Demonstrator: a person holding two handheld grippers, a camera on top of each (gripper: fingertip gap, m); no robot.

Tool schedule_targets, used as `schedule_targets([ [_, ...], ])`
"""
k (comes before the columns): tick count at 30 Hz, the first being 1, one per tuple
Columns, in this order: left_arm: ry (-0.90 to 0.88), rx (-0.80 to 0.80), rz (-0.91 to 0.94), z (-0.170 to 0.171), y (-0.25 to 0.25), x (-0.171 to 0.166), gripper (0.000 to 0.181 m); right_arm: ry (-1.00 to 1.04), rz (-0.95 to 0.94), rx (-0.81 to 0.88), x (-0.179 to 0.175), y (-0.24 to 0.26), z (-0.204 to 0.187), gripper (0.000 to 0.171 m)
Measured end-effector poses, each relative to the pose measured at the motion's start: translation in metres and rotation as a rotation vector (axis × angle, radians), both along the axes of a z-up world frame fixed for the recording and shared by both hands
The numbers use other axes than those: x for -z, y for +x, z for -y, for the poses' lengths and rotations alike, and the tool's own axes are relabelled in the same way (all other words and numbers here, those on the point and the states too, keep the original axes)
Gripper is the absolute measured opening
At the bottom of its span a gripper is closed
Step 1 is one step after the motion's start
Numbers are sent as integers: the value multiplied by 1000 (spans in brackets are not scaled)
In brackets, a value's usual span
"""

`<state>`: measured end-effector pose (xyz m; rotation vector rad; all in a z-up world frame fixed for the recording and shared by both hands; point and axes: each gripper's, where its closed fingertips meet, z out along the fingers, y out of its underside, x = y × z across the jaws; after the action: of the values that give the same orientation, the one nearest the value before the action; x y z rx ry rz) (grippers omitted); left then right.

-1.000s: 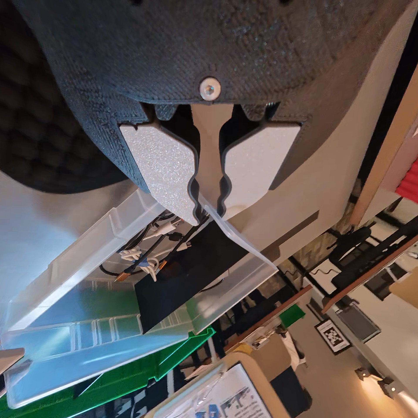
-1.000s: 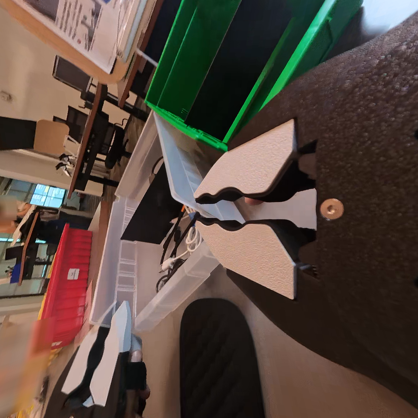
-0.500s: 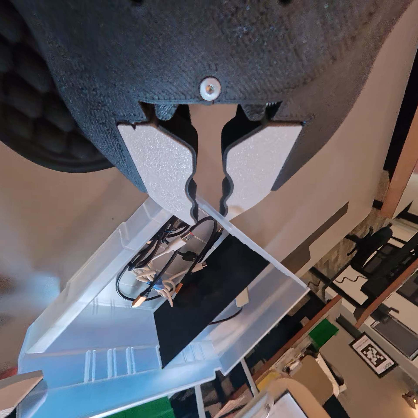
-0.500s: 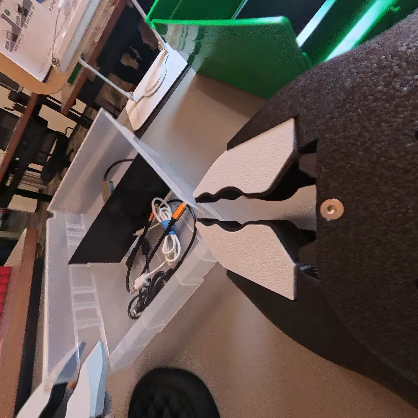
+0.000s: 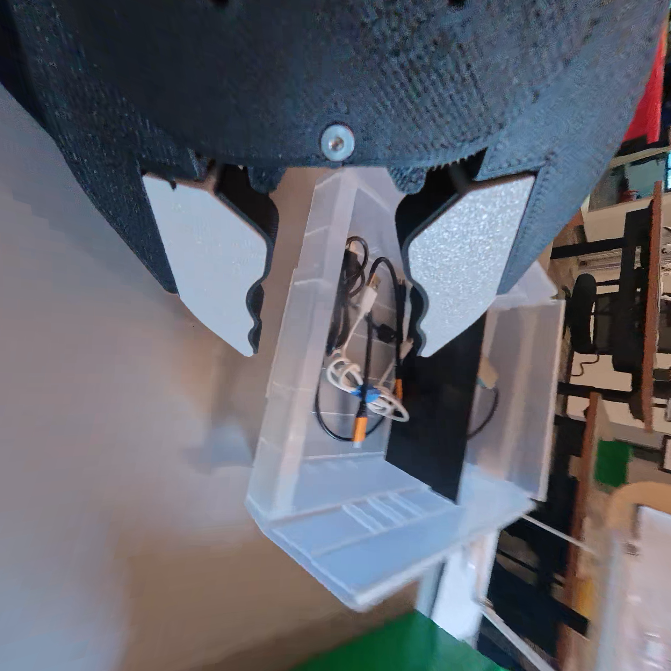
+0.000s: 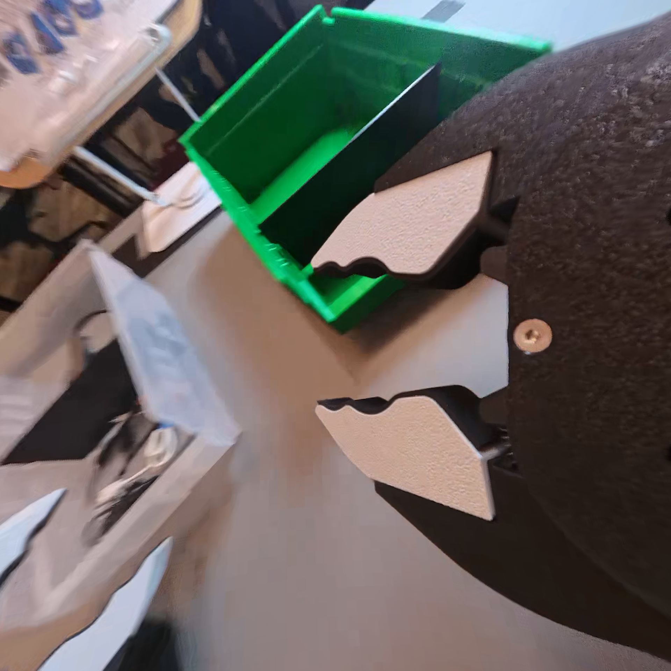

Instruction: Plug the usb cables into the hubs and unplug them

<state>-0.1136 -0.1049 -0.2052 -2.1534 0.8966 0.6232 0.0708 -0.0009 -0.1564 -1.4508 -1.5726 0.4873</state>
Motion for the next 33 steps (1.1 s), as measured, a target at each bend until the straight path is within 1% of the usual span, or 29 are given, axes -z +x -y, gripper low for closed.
schedule_targets([
  [1, -69, -1, -26, -4, -1, 14, 81, -1, 66, 10, 10, 11, -12, 70],
  [2, -137, -1, -44, -6, -3, 27, 81, 3, 133, 15, 20, 20, -23, 74],
  [5, -241, -11, -96, -10, -17, 46, 49, 88, 306, 14, 44, 39, -56, 78],
  [6, -263, 14, -55, -10, -13, 49, 39, 118, 362, 6, 52, 43, -66, 78],
  [7, -278, 13, -23, -9, -13, 51, 32, 137, 416, -4, 60, 46, -75, 78],
  [11, -281, -39, 6, -9, -29, 51, 33, 175, 535, -35, 81, 44, -102, 71],
  [13, -271, -59, 13, -11, -41, 51, 33, 154, 565, -49, 89, 41, -108, 56],
  [14, -271, -72, 20, -12, -46, 51, 33, 123, 568, -64, 92, 40, -106, 52],
  [15, -269, -85, 25, -13, -52, 51, 33, 123, 558, -69, 91, 39, -106, 51],
  [17, -251, -111, 32, -16, -64, 51, 33, 142, 540, -79, 88, 38, -100, 36],
  [22, -172, -162, 29, -26, -99, 49, 36, 118, 514, -1, 87, 49, -94, 36],
  [25, -123, -197, 38, -29, -115, 47, 39, 74, 502, 111, 86, 58, -98, 36],
  [29, -92, -193, 34, -32, -121, 47, 40, 108, 512, 237, 86, 64, -121, 36],
  [33, -76, -199, 52, -35, -125, 46, 41, 171, 525, 230, 86, 59, -146, 33],
])
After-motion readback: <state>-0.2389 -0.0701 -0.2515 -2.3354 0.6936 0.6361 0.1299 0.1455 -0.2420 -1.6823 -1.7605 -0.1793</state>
